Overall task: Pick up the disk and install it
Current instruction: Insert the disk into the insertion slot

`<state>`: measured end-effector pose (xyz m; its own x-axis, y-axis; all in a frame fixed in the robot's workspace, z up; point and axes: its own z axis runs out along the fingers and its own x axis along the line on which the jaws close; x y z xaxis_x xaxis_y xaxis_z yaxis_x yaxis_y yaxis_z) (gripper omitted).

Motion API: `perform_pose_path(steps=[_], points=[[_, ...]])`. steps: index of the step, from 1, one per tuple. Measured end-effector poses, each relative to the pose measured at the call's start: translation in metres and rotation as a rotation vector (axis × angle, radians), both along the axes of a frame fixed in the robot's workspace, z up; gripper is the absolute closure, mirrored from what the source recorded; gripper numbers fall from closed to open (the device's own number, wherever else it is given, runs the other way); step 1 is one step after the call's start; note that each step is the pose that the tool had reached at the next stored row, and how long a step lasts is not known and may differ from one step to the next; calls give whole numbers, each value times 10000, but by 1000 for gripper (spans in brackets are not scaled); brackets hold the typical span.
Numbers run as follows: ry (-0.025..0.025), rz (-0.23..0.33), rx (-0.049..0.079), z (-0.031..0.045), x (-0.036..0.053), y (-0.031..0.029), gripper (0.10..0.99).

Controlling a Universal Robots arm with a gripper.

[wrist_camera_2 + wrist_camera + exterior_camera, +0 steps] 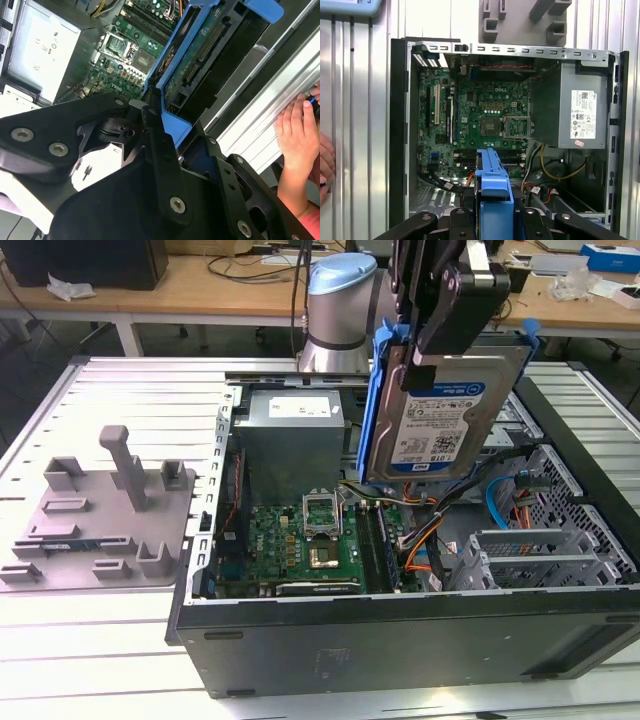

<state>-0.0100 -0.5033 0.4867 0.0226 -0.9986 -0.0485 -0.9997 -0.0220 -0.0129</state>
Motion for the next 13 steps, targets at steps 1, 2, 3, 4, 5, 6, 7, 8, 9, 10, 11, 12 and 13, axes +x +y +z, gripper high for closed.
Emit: perform_pose_path(steps=[1, 2, 3, 4, 5, 6, 7, 8, 9, 10, 11, 12, 13], points=[[-5, -5, 18, -6, -4, -4, 718], [-4, -19, 26, -9, -7, -6, 718], [-4, -29, 29, -11, -8, -7, 718], [-3, -47, 33, -14, -11, -10, 718], [-3, -59, 33, -14, -12, -11, 718], [-3, -61, 32, -14, -12, -11, 718], [-3, -64, 33, -14, -12, -11, 718], [-4, -65, 33, -14, -12, -11, 718], [-4, -65, 33, -14, -12, -11, 718], [-4, -67, 33, -14, -12, -11, 718], [-4, -68, 34, -15, -12, -12, 718], [-4, -70, 34, -15, -13, -21, 718], [-4, -69, 34, -15, -10, -31, 718]])
